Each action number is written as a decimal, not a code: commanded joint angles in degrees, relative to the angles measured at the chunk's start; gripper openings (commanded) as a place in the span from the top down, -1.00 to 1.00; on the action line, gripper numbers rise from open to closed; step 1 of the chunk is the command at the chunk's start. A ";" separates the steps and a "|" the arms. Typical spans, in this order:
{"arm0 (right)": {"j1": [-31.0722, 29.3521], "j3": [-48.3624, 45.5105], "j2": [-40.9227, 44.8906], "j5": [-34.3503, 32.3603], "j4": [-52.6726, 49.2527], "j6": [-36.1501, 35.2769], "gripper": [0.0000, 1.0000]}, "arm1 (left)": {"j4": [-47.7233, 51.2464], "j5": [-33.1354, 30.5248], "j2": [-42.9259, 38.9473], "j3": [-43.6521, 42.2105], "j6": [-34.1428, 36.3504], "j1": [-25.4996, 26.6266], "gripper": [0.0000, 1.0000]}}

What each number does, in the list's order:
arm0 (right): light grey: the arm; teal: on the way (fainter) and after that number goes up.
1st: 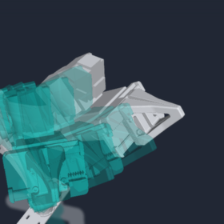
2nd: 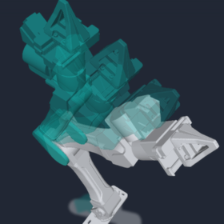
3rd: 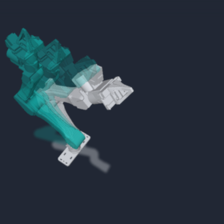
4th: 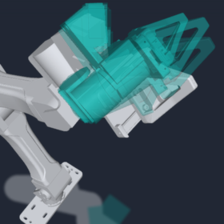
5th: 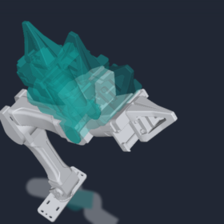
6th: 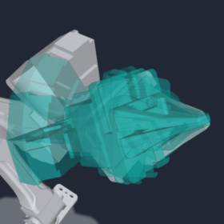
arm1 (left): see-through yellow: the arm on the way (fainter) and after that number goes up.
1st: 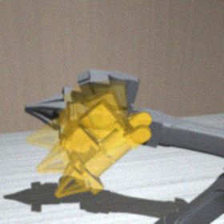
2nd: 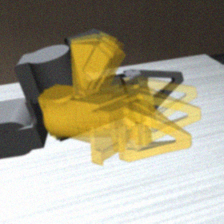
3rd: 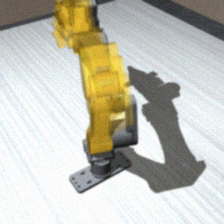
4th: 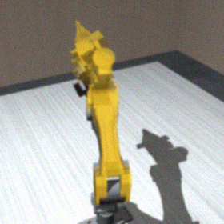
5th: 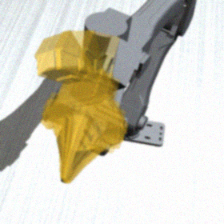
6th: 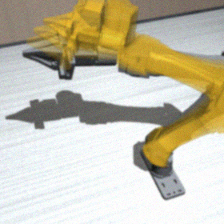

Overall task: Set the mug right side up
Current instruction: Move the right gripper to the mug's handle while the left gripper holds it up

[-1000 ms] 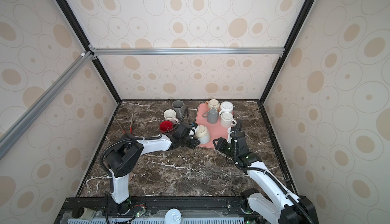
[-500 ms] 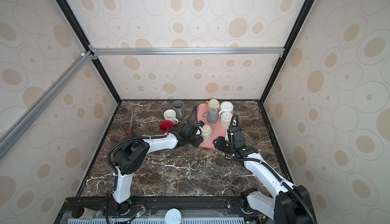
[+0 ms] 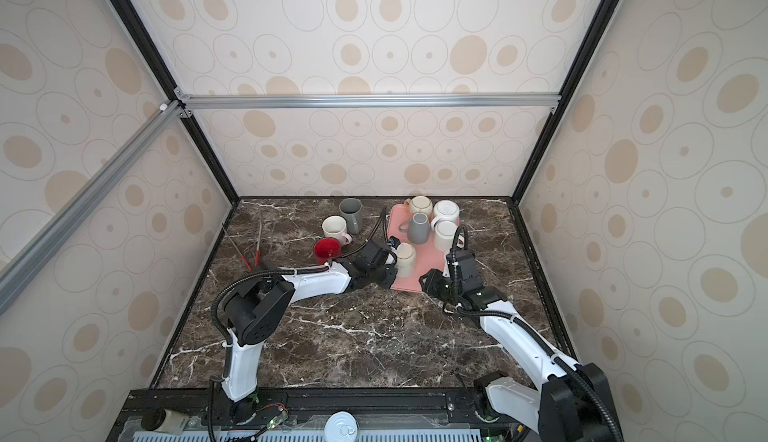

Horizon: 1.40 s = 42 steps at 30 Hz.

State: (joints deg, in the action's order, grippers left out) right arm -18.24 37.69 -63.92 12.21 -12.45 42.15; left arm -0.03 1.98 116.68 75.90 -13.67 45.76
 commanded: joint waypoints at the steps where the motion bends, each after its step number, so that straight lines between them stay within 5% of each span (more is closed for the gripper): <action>1: 0.19 -0.69 0.99 -0.56 -0.36 -0.40 0.13 | 0.65 -1.27 -2.68 0.77 0.52 0.16 1.00; 8: 0.21 -1.38 2.79 0.29 1.25 0.17 0.13 | -3.92 1.26 -8.50 -1.84 -1.60 -0.32 1.00; 12: 0.15 -1.79 5.29 2.97 4.00 0.12 0.13 | -11.50 8.12 -13.45 -5.19 -7.70 -3.18 1.00; 23: 0.13 -4.49 8.23 11.28 20.96 6.41 0.12 | -48.20 25.44 -24.56 -20.50 -34.47 -14.07 1.00; 32: -4.37 -1.87 3.33 13.90 37.55 10.75 0.12 | -87.77 31.08 -15.82 -23.20 -63.09 -15.00 1.00; 42: -5.42 4.29 -2.58 14.89 45.33 13.68 0.09 | -91.91 31.46 -16.13 -21.59 -66.45 -14.82 1.00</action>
State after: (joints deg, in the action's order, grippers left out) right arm -23.55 39.62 -65.01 25.89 28.27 53.82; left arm -80.36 32.21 103.77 51.03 -77.67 30.81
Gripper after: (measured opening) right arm 0.455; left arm 0.173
